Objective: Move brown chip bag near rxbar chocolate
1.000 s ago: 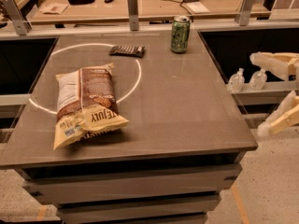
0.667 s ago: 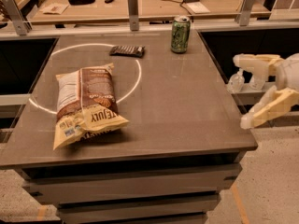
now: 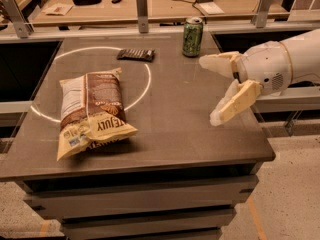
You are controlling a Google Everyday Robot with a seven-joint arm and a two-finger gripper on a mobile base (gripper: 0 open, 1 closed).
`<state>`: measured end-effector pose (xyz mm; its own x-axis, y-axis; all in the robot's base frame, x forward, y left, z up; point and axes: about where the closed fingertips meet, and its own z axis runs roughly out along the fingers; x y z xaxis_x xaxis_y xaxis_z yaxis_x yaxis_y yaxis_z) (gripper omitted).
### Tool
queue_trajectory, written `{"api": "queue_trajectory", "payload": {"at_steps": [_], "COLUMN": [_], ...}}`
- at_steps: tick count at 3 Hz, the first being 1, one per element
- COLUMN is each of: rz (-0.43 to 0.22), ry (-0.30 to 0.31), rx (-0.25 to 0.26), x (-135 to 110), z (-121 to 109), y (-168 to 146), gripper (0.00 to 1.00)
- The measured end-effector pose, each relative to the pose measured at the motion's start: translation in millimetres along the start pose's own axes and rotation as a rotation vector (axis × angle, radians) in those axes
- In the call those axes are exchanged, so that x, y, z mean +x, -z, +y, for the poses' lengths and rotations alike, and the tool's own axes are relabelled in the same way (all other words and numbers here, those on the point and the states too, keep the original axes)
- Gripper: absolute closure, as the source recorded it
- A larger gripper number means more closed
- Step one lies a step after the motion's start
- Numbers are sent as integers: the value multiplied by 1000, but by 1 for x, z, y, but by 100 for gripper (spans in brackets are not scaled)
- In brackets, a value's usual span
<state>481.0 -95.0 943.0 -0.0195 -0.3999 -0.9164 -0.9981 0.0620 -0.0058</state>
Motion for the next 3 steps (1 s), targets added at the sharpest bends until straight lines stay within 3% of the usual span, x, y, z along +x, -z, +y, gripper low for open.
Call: {"api": "queue_trajectory", "payload": {"at_steps": [2, 3], "rz": [23, 33], "ry": [-32, -55], "rx": [27, 76], "x": [12, 22], "z": [3, 7], "y": [-15, -48], "gripper": [0, 0]}}
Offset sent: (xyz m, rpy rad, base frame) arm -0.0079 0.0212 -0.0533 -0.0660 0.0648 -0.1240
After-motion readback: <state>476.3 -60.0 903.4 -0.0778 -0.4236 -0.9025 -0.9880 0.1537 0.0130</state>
